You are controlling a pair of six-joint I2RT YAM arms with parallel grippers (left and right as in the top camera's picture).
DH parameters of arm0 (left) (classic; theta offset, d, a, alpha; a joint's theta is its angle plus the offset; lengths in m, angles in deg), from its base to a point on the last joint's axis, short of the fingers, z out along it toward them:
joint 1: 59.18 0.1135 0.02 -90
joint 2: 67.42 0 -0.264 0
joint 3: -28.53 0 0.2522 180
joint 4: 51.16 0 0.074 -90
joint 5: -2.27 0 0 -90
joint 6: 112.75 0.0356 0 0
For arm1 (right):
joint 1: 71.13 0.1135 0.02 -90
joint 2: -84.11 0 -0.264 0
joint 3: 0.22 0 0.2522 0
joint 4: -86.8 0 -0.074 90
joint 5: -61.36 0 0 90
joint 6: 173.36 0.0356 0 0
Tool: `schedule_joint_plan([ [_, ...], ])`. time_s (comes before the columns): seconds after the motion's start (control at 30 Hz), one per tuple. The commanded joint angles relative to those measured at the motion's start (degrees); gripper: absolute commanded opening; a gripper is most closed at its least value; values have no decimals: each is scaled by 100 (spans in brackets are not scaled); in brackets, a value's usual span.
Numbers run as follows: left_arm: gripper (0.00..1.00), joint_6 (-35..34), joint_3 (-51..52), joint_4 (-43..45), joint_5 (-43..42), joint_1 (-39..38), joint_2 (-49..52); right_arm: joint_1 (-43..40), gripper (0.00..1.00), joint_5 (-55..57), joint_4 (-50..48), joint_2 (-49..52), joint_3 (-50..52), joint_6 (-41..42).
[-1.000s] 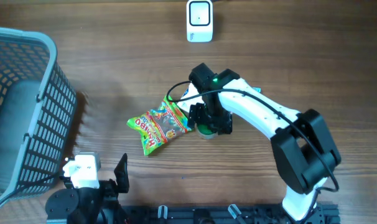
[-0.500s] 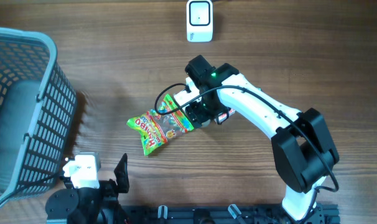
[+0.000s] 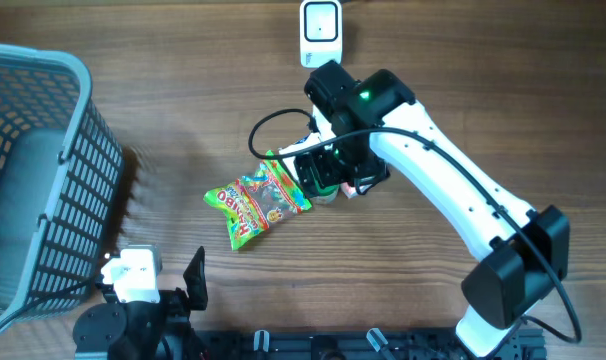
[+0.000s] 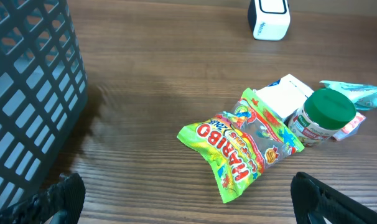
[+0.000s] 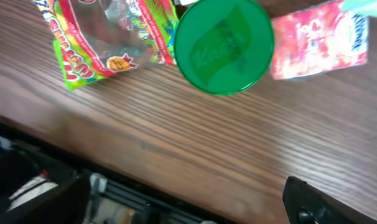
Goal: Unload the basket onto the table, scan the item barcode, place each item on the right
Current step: 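Close the right gripper around the bottle's green cap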
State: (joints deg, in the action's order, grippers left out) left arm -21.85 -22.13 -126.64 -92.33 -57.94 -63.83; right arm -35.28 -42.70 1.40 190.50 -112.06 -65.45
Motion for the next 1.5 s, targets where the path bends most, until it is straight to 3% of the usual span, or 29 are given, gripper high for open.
schedule_joint_plan([
  [0.0, 100, -74, 39, 15, -111, 15, 33, 20, 100, -229, 15, -44, -66, 219],
  [0.13, 100, -76, 39, 15, -114, 15, 33, 17, 100, -52, 9, -44, -66, 306],
  [0.23, 100, -74, 39, 15, -114, 15, 33, 13, 100, 868, -391, -44, -66, 953],
  [0.3, 100, -74, 39, 15, -114, 15, 33, 7, 100, 903, -730, -44, -52, 1244],
  [0.33, 100, -74, 39, 15, -114, 15, 33, 7, 100, 1023, -809, -24, -11, 1749],
  [0.4, 100, -76, 39, 15, -114, 15, 33, -109, 99, 1110, -363, 129, -4, 4194],
  [0.47, 100, -76, 39, 15, -114, 15, 33, -136, 100, 1051, -304, 219, -4, 5294],
  [0.57, 100, -76, 39, 15, -111, 15, 33, -131, 100, 400, -426, 216, -4, 6225],
  [0.67, 100, -76, 37, 15, -111, 15, 33, -131, 100, 457, -863, 221, 50, 6124],
  [0.73, 100, -76, 39, 15, -111, 15, 33, -131, 100, 20, -787, 260, 210, 7792],
  [0.8, 100, -74, 39, 15, -111, 15, 33, -131, 100, -140, -887, 466, 249, 8214],
  [1.0, 100, -76, 39, 15, -111, 15, 33, -131, 100, -378, -1141, 1384, 254, 8258],
  [1.13, 100, -74, 39, 15, -114, 15, 33, -129, 98, 52, -1261, 1727, 256, 8013],
  [1.2, 100, -76, 39, 15, -111, 15, 33, -127, 88, 304, -1259, 1727, 254, 7250],
  [1.27, 100, -76, 39, 15, -114, 15, 33, -127, 71, 350, -1241, 1727, 254, 5971],
  [1.33, 100, -76, 39, 15, -114, 15, 33, -131, 68, 310, -1123, 1725, 254, 4760],
  [1.43, 100, -76, 39, 15, -114, 15, 33, -133, 70, 313, -1040, 1725, 251, 1974],
  [1.47, 100, -76, 39, 15, -111, 15, 33, -133, 70, 313, -955, 1725, 251, 686],
])
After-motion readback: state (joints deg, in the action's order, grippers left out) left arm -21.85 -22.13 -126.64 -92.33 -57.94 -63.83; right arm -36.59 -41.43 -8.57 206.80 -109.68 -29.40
